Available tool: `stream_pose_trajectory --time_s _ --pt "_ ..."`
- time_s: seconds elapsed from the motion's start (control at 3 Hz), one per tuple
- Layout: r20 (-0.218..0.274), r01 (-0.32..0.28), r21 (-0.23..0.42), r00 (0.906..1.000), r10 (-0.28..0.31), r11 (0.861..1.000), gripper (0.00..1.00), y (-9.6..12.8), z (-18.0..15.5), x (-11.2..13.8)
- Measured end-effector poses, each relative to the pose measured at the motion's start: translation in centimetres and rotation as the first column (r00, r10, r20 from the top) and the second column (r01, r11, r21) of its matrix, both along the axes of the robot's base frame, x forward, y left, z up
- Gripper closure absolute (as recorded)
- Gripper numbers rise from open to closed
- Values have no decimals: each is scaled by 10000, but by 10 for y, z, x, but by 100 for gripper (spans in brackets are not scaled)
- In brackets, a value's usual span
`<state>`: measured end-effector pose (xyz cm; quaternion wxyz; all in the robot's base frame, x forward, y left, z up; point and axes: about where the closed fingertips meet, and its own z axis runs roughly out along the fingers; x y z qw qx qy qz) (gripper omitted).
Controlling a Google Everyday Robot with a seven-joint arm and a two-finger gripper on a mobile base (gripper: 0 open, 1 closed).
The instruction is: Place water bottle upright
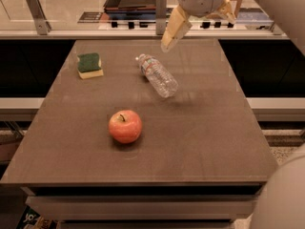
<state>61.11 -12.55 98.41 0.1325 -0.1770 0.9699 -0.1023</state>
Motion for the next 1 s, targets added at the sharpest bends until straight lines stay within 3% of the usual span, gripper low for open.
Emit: stream_pose_trajectory --time_s 0.33,0.67,1.0 --pt "-49 -206 300 9998 208 9993 0 13 -8 4" --pt "-102 -948 1022 9953 963 9902 0 43 -25 10" --pt "-47 -1037 1134 9945 1050 9881 0 46 -21 21"
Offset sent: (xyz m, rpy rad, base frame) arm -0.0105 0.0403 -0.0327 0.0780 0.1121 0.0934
